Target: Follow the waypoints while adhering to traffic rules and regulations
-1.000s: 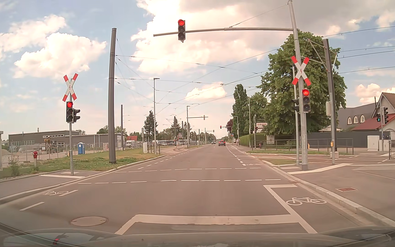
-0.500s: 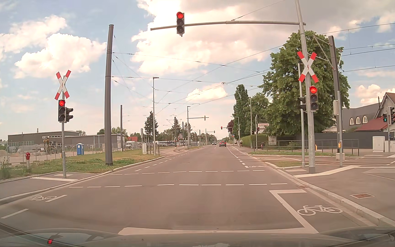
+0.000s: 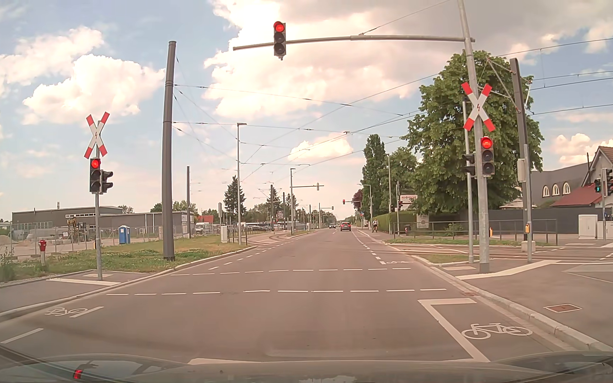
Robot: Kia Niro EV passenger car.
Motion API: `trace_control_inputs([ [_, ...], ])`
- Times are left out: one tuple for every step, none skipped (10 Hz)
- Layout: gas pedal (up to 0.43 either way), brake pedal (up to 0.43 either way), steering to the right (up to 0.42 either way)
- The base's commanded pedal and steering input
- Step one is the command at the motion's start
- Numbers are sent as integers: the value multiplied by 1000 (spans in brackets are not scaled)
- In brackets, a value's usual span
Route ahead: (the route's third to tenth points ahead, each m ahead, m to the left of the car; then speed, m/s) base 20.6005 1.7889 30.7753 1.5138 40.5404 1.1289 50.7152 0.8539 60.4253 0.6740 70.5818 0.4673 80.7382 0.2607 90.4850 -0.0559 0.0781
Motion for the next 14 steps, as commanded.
trace_control_inputs([
  [0,457,-11],
  [0,457,-12],
  [0,457,-12],
  [0,457,-12],
  [0,457,-12],
  [0,457,-11],
  [0,457,-12],
  [0,457,-11],
  [0,457,-11],
  [0,470,-12],
  [0,494,-11],
  [0,524,-12],
  [0,537,-11],
  [0,537,-12],
])
